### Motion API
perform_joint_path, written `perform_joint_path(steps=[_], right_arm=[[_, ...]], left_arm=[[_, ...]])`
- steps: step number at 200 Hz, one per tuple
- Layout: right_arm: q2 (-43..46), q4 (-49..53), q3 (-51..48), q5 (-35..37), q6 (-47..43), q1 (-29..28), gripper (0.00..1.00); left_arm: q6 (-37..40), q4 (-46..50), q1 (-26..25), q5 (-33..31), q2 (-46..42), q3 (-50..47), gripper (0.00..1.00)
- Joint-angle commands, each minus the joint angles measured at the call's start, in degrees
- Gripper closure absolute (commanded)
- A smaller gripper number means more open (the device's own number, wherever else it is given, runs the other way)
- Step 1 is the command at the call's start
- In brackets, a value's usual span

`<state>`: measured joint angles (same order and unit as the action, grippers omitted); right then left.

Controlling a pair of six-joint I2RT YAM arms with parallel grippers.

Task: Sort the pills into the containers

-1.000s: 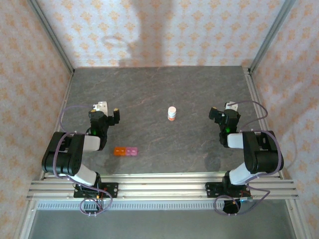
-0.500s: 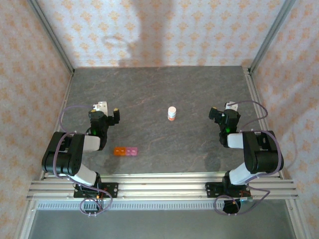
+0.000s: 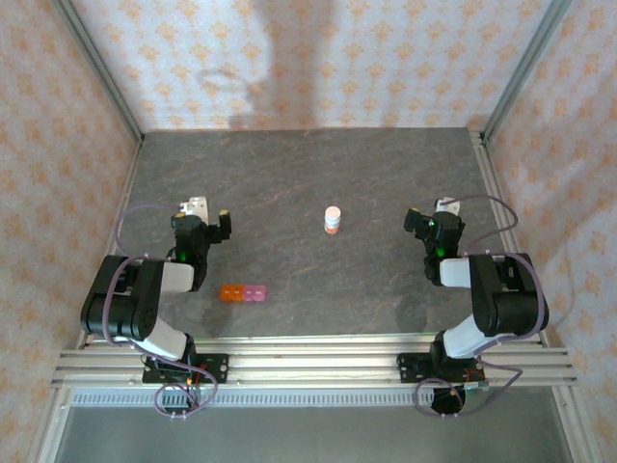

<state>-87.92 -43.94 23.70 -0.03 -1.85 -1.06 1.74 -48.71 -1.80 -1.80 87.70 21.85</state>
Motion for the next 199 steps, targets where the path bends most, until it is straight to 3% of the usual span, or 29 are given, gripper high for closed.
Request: perform_joint_path(steps=[1,17,48,69,85,112,156,199], right_arm=[[3.81,3.2,1.73,0.35,-0.84,0.27,0.01],[8.67,16.48,6.65,1.44,0.07,0.27,0.01],[13.91,27.02,11.05,3.59,7.46,0.31,0.01],[16.51,41.67,17.13,12.58,25.13,0.41,0.0],[16.3,49.52,22.34,5.49,24.65,0.78,0.0],[17.6,54.15,25.78,-6.14,21.3,-1.36,0.0],[22.23,62.96,28.5,-8.29,16.33,-14.9,0.03],[23.67,64.69,28.4,-0.48,15.75,-32.37,0.01]], left_arm=[[0.28,-0.52,-1.03,-3.4,-0.79,0.93,0.0],[-0.44,5.2,-1.27,-5.22,-5.17,1.89,0.0],[-0.63,17.55,-1.35,-6.1,-10.84,6.8,0.0],[-4.73,24.7,-1.4,-9.1,-15.73,9.27,0.0],[-9.28,34.3,-1.51,-11.27,-19.68,13.41,0.0],[-14.78,45.87,-2.34,-10.86,-26.63,17.75,0.0],[-23.32,60.24,-3.98,-5.17,-33.06,21.13,0.0],[-26.34,69.04,-5.42,-3.77,-36.65,20.48,0.0]])
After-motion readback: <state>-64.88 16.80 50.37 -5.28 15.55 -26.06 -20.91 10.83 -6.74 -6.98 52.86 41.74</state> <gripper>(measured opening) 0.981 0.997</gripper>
